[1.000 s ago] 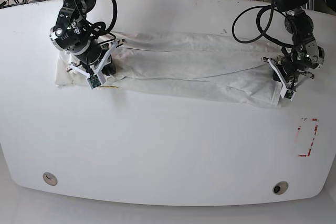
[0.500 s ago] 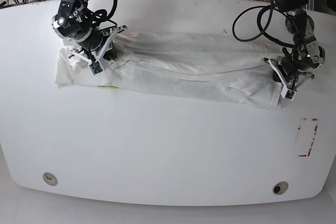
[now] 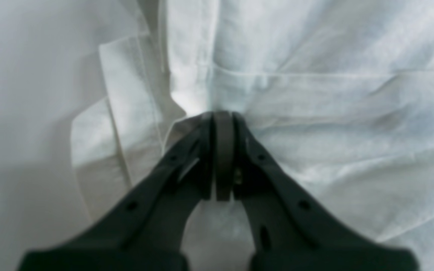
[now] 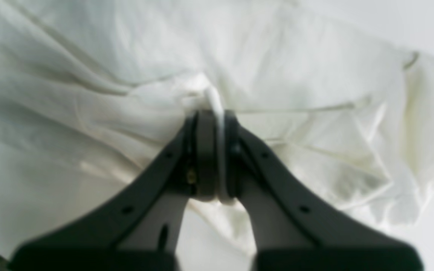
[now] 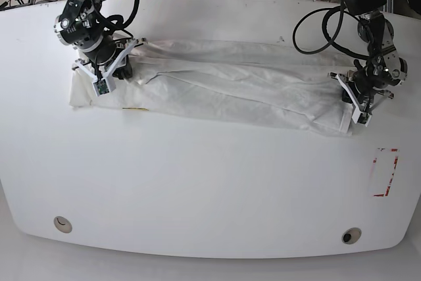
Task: Fold the T-shirt properly
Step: 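Drag the pinched fabric with the right gripper away from the left gripper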
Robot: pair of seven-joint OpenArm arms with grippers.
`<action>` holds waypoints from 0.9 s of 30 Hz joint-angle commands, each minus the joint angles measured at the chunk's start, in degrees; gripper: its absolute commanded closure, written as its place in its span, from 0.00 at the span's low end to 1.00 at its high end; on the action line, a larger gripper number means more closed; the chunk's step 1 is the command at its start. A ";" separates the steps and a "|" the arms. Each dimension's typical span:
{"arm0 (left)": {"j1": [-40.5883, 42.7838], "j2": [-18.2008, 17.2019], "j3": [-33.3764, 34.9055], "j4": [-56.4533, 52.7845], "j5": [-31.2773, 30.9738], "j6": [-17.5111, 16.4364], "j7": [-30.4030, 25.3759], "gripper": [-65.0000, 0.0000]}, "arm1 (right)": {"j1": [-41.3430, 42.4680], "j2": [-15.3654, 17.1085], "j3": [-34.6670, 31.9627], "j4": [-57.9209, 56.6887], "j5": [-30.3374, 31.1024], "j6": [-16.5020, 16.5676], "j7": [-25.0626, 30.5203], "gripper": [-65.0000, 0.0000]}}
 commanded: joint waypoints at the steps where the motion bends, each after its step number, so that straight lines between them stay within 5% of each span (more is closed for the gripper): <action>1: 1.98 0.84 0.60 -2.38 3.76 -0.95 7.35 1.00 | 2.00 0.17 0.14 0.80 0.99 -0.03 1.45 0.94; 8: 1.98 0.84 0.60 -2.38 3.76 -0.95 7.35 1.00 | 6.31 0.52 0.14 -3.68 0.90 -0.03 1.45 0.94; 27: 2.77 -0.66 0.69 -2.47 3.67 -0.95 7.27 1.00 | 10.09 8.08 0.23 -14.85 0.99 -0.03 5.94 0.93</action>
